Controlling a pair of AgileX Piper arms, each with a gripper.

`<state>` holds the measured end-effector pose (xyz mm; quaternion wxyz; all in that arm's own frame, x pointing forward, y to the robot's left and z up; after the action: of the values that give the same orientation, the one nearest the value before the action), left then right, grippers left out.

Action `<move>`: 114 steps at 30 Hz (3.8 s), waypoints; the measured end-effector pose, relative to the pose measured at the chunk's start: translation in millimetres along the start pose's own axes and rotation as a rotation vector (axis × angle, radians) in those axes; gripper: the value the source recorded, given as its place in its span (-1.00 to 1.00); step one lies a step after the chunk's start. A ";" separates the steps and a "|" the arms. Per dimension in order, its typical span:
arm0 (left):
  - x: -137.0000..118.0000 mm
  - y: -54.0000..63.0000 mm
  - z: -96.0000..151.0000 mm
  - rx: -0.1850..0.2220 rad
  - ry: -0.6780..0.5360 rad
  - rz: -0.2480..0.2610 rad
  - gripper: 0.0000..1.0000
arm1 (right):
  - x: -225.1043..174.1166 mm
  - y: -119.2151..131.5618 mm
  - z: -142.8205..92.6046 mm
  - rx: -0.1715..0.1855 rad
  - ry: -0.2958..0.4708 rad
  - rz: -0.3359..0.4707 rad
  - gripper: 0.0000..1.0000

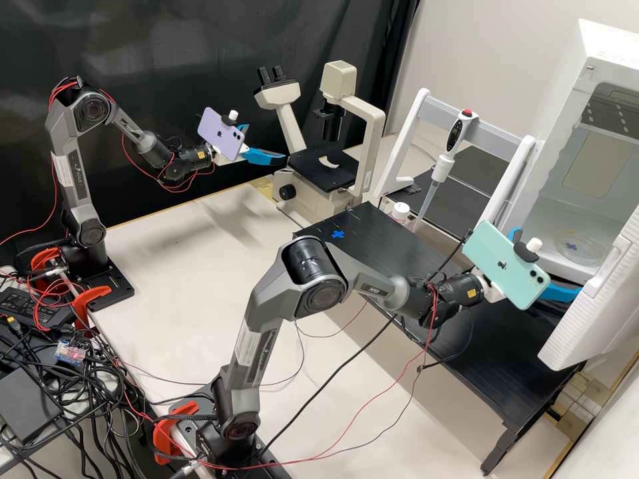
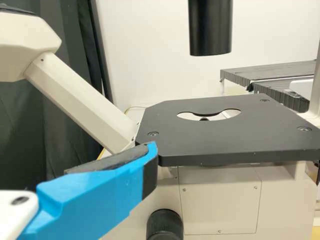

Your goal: Move the petri dish to the microscope

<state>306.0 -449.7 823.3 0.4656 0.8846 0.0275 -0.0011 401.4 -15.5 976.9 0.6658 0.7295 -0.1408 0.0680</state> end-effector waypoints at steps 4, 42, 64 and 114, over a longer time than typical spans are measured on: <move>0.0 0.0 0.0 0.000 0.000 0.000 1.00 | 31.9 -4.8 -9.3 -0.015 -0.005 -0.007 1.00; 0.0 0.0 0.0 0.000 0.000 0.000 1.00 | 149.7 -47.5 -3.5 -0.080 -0.125 -0.138 1.00; 0.0 0.0 0.0 0.000 0.000 0.000 1.00 | 142.6 -48.3 -0.7 -0.173 -0.057 -0.072 1.00; 0.0 0.0 0.0 0.000 0.000 0.000 1.00 | 150.2 -46.5 12.4 -0.123 0.001 -0.157 -1.00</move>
<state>306.0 -449.7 823.3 0.4656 0.8846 0.0275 -0.0011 556.9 -41.6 974.4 0.7126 0.6962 -0.0869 0.0071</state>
